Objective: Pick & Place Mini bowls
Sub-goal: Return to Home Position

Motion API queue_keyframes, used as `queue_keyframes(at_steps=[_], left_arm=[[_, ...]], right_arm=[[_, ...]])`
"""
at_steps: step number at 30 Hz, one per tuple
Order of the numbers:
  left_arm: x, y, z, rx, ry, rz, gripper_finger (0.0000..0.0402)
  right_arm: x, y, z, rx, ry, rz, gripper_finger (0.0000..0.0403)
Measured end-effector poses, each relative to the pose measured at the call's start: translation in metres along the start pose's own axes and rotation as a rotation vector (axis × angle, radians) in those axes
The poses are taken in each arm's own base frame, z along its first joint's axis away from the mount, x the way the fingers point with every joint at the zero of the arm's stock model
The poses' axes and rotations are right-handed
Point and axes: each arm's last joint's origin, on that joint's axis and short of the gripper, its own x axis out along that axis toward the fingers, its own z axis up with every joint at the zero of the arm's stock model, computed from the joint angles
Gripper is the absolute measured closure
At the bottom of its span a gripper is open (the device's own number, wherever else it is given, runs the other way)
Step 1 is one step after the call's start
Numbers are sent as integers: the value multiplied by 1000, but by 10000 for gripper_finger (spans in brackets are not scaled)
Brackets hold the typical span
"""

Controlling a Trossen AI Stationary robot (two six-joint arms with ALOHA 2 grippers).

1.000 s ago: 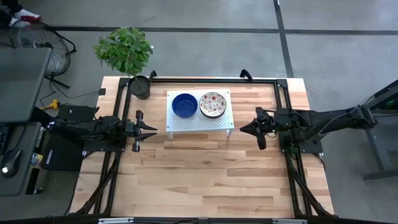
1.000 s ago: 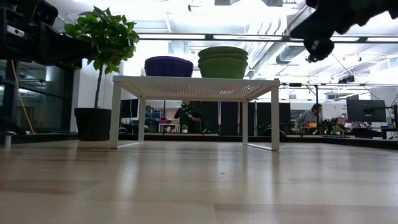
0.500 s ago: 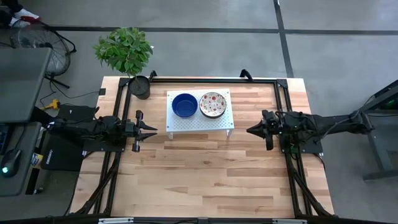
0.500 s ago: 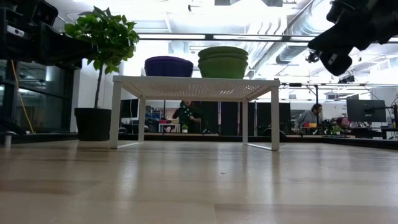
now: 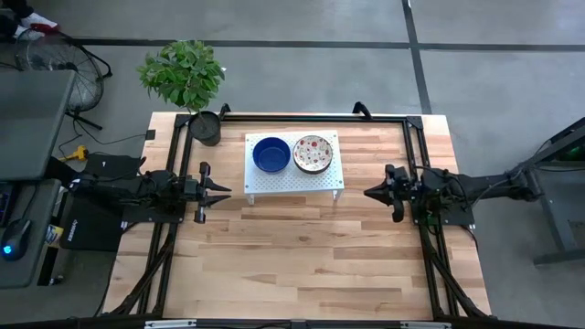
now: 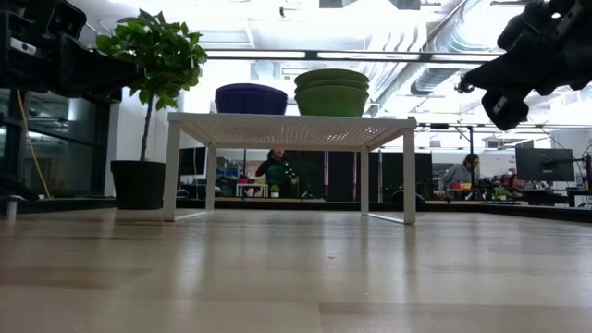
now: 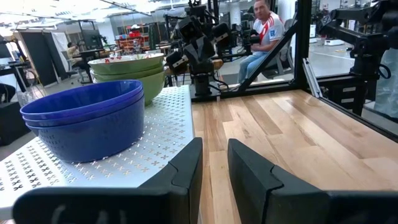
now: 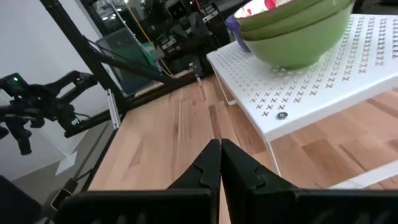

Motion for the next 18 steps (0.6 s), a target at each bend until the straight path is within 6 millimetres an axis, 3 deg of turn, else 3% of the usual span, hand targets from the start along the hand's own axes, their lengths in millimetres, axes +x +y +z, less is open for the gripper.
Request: queue_keyframes(at_steps=[18], left_arm=[[0,0,0,0,0,0,330]], right_arm=[[-12,-5,-12,-113,-92,85,403]])
